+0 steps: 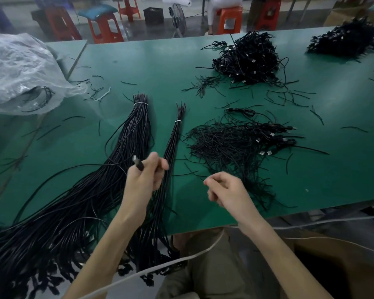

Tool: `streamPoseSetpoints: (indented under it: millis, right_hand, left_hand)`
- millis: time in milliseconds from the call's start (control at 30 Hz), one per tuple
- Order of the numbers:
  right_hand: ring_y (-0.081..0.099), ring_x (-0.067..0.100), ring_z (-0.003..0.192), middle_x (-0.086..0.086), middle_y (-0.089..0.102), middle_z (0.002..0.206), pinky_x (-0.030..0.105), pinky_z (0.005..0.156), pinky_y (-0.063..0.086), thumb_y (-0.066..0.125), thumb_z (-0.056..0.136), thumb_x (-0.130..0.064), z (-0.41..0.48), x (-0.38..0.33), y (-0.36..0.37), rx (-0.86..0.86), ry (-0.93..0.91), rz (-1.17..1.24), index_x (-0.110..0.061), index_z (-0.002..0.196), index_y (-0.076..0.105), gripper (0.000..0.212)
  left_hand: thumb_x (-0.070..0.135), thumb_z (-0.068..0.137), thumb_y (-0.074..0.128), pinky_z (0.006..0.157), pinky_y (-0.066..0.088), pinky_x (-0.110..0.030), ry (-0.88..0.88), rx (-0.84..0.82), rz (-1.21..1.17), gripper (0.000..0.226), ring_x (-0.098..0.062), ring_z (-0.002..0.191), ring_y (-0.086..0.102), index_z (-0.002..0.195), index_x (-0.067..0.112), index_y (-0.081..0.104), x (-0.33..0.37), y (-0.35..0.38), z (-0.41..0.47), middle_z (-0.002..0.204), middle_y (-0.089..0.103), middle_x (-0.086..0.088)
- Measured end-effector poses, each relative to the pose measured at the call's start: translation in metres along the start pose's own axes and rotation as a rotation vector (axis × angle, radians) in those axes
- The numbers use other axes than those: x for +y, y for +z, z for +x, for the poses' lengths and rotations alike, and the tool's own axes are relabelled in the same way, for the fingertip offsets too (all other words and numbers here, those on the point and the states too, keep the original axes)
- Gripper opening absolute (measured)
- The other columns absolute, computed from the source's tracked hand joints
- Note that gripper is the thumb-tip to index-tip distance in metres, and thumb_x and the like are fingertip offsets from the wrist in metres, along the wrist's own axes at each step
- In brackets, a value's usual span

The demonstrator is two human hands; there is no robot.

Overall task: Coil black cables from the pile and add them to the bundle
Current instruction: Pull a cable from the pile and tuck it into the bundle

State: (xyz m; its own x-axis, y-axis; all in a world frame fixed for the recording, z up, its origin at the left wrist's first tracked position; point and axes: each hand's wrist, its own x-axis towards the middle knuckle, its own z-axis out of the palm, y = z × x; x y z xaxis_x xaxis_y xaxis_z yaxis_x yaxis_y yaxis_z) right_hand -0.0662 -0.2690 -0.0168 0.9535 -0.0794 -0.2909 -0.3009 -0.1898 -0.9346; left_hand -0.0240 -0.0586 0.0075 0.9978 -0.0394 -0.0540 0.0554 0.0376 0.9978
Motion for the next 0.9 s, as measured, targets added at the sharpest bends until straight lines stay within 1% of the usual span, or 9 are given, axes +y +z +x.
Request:
streamPoseSetpoints:
  millis: [33, 67, 200, 300, 433, 533, 700, 800, 900]
  right_hand:
    - [0.058, 0.007, 0.068, -0.007, 0.068, 0.079, 0.019, 0.063, 0.043, 0.063, 0.1, -0.03, 0.0, -0.003, -0.004, 0.017, -0.072, -0.185, -0.024, 0.105, 0.065, 0.008]
    - [0.061, 0.003, 0.078, -0.01, 0.069, 0.09, 0.019, 0.071, 0.046, 0.069, 0.097, -0.034, -0.001, -0.007, -0.006, -0.008, -0.122, -0.263, -0.031, 0.113, 0.063, 0.017]
    - [0.059, 0.003, 0.12, -0.014, 0.061, 0.128, 0.029, 0.099, 0.051, 0.087, 0.078, -0.039, -0.007, -0.025, 0.008, -0.295, -0.252, -0.097, -0.038, 0.144, 0.048, 0.077]
    - [0.064, 0.01, 0.121, -0.005, 0.06, 0.135, 0.04, 0.11, 0.048, 0.092, 0.073, -0.027, -0.005, -0.034, 0.025, -0.365, -0.268, -0.01, -0.039, 0.149, 0.042, 0.092]
    - [0.07, 0.019, 0.111, 0.007, 0.07, 0.121, 0.048, 0.107, 0.051, 0.09, 0.074, -0.008, -0.001, -0.036, 0.029, -0.422, -0.254, 0.092, -0.035, 0.14, 0.052, 0.081]
    - [0.07, 0.015, 0.102, 0.003, 0.071, 0.106, 0.046, 0.103, 0.054, 0.085, 0.077, -0.008, -0.001, -0.034, 0.033, -0.351, -0.269, 0.047, -0.031, 0.129, 0.059, 0.063]
    - [0.068, 0.016, 0.107, 0.002, 0.071, 0.111, 0.047, 0.1, 0.054, 0.081, 0.074, -0.017, -0.005, -0.03, 0.042, -0.3, -0.23, 0.026, -0.023, 0.124, 0.059, 0.055]
    - [0.069, 0.009, 0.104, -0.001, 0.07, 0.111, 0.04, 0.098, 0.056, 0.082, 0.073, -0.014, -0.006, -0.026, 0.046, -0.31, -0.206, 0.028, -0.03, 0.121, 0.058, 0.057]
    - [0.06, -0.003, 0.077, -0.025, 0.061, 0.088, 0.02, 0.078, 0.055, 0.081, 0.072, -0.011, -0.006, -0.023, 0.048, -0.278, -0.192, 0.04, -0.039, 0.108, 0.06, 0.05]
  left_hand:
    - [0.034, 0.11, 0.044, 0.046, 0.025, -0.016, 0.023, -0.047, 0.081, 0.049, -0.008, 0.049, 0.027, 0.068, 0.025, 0.068, 0.0, 0.004, -0.002, 0.055, 0.034, 0.011]
    - [0.034, 0.11, 0.043, 0.046, 0.025, -0.015, 0.032, -0.099, 0.119, 0.05, -0.007, 0.049, 0.028, 0.068, 0.024, 0.067, 0.0, 0.009, -0.004, 0.055, 0.034, 0.011]
    - [0.039, 0.108, 0.047, 0.047, 0.027, -0.017, -0.036, -0.245, 0.07, 0.046, -0.009, 0.05, 0.026, 0.068, 0.022, 0.061, 0.001, 0.023, -0.01, 0.056, 0.03, 0.01]
    - [0.046, 0.099, 0.056, 0.055, 0.042, -0.02, -0.127, -0.275, -0.017, 0.041, -0.01, 0.054, 0.041, 0.065, 0.022, 0.059, 0.001, 0.03, -0.015, 0.056, 0.039, 0.007]
    - [0.045, 0.099, 0.058, 0.057, 0.048, -0.021, -0.205, -0.292, -0.149, 0.041, -0.011, 0.058, 0.049, 0.067, 0.019, 0.06, 0.001, 0.027, -0.018, 0.058, 0.041, 0.005]
    - [0.041, 0.101, 0.055, 0.061, 0.051, -0.021, -0.222, -0.353, -0.22, 0.039, -0.011, 0.061, 0.053, 0.07, 0.018, 0.059, -0.001, 0.022, -0.017, 0.059, 0.039, 0.004]
    - [0.042, 0.1, 0.056, 0.064, 0.047, -0.02, -0.222, -0.329, -0.176, 0.041, -0.016, 0.063, 0.045, 0.069, 0.016, 0.054, -0.003, 0.021, -0.018, 0.063, 0.034, -0.002]
    - [0.042, 0.098, 0.059, 0.079, 0.049, -0.035, -0.257, -0.294, -0.101, 0.039, -0.026, 0.079, 0.052, 0.068, 0.017, 0.057, -0.004, 0.024, -0.018, 0.074, 0.041, -0.012]
    - [0.045, 0.094, 0.059, 0.068, 0.049, -0.025, -0.242, -0.33, -0.107, 0.038, -0.016, 0.067, 0.053, 0.067, 0.019, 0.058, -0.005, 0.026, -0.019, 0.063, 0.049, -0.002]
